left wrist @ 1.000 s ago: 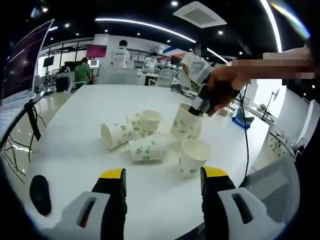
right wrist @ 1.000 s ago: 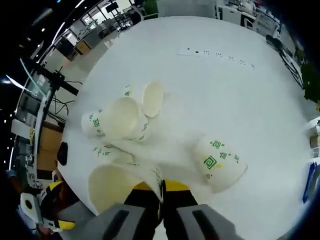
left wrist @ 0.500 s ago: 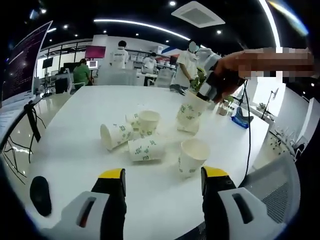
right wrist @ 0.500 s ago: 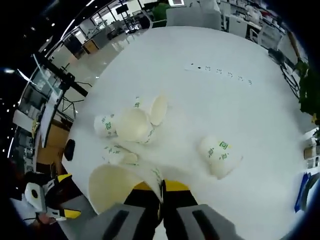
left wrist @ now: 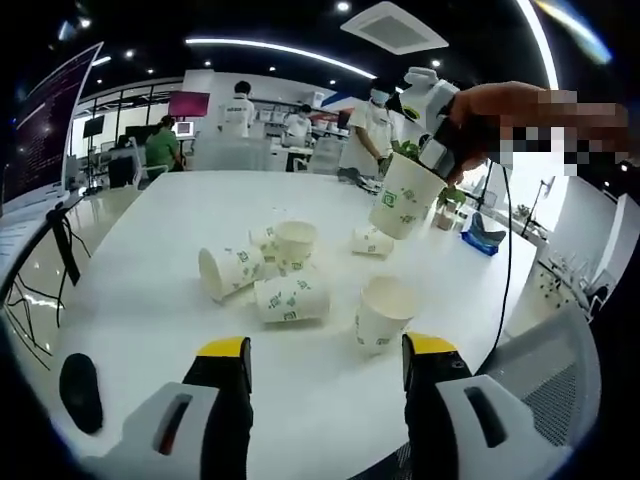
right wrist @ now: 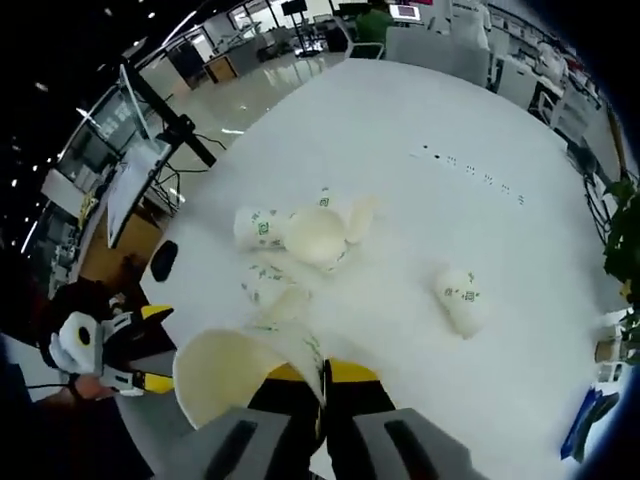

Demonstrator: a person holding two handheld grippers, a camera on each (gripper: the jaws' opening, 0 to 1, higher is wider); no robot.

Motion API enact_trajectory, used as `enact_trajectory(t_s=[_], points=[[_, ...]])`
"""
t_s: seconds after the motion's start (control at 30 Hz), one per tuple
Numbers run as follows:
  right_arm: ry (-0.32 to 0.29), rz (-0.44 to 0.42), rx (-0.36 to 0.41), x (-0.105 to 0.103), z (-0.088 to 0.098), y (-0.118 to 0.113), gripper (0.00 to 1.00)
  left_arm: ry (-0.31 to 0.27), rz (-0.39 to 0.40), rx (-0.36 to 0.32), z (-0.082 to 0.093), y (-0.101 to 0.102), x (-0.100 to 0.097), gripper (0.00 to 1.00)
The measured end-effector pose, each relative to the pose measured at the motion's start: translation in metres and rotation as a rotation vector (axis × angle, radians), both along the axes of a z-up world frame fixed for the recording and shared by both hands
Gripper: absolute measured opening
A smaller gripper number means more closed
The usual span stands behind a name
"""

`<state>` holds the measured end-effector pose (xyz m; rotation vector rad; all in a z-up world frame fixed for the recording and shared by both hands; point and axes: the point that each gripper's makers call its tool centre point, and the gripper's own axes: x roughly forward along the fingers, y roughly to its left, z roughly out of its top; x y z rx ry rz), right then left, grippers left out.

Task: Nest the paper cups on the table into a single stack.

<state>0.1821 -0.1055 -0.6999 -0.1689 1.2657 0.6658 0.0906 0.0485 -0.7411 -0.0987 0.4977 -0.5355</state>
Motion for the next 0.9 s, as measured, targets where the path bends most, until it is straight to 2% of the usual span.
enact_trajectory(t_s=[0.2, 0.27, 0.67, 0.9], points=[[0.02, 0.073, -0.012, -0.017, -0.003, 0.013, 0.0, 0.002, -0.001, 0.001, 0.001, 0.0, 0.0, 0.6], [0.025, 0.095, -0.019, -0.014, -0.005, 0.014, 0.0, 0.003, 0.0, 0.001, 0.001, 0.0, 0.0, 0.6], [0.046, 0.166, -0.044, -0.026, -0.014, 0.028, 0.0, 0.007, -0.001, 0.002, -0.001, 0.001, 0.0, 0.59], [0.058, 0.188, -0.068, -0.03, -0.025, 0.024, 0.0, 0.01, -0.004, 0.004, -0.001, 0.0, -0.001, 0.59]])
